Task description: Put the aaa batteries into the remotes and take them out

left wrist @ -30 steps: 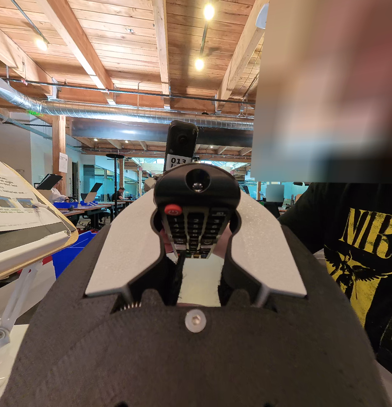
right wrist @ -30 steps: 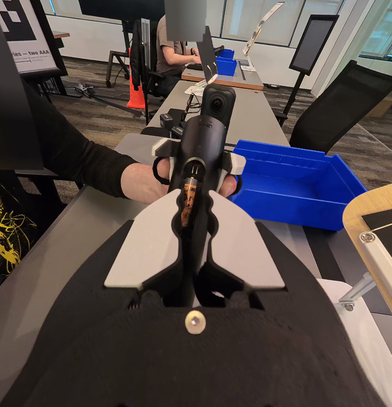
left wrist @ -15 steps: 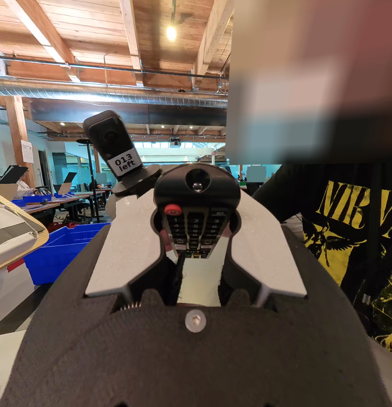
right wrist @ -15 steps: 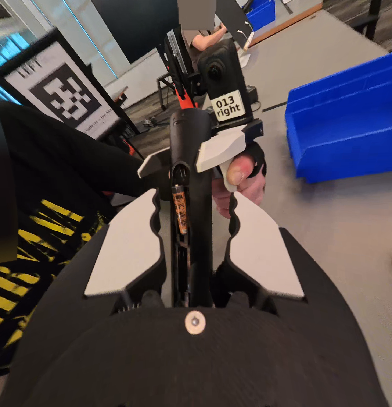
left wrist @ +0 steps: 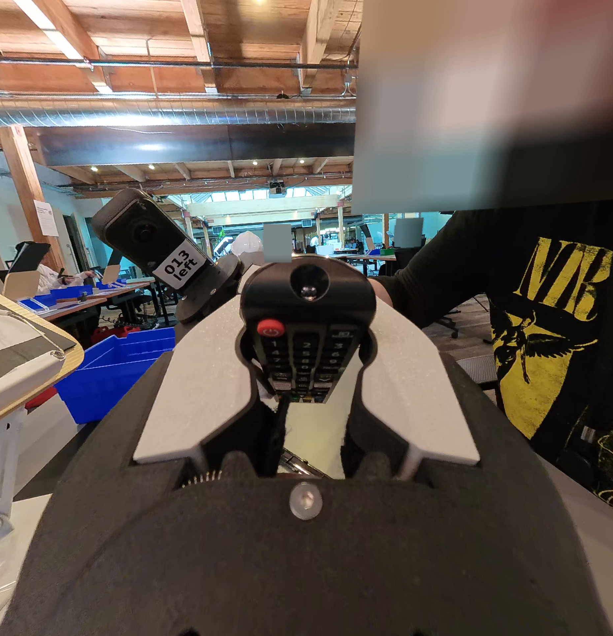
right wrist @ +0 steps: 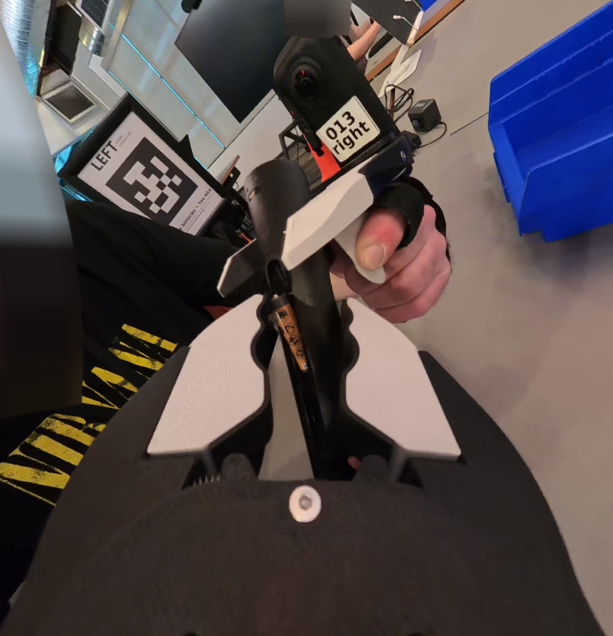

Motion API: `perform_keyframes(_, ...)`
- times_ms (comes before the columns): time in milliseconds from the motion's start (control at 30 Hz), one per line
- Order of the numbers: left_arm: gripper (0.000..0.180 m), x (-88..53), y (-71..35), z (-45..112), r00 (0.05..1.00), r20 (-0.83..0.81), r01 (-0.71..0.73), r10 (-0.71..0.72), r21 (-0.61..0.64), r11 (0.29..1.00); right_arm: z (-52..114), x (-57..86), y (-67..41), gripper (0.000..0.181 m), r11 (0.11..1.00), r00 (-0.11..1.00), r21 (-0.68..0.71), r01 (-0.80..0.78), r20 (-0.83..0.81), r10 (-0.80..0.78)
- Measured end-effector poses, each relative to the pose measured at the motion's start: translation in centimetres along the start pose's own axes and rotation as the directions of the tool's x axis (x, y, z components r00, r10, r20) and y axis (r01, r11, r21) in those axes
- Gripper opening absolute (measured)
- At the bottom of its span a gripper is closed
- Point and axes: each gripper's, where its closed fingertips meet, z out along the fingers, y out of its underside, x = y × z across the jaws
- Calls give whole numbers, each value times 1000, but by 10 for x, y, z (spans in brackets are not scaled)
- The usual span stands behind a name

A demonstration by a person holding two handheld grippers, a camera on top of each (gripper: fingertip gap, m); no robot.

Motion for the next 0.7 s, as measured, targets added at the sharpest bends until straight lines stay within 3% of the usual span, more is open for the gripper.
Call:
perform_keyframes(533,60,8,-5,7,999,-28,-14,15,20,1000,1,-9,5,36,993,995,-66,96,40,-94)
perform_keyframes(567,60,10,-8,7,999,-42,-14,15,30,999,0,-10,4,26,991,993,-77,113,34,-111)
perform_keyframes(700,60,19,-9,11,996,-75,-52,52,1,999,0,-20,7,24,985,987,-91,150,79,-143)
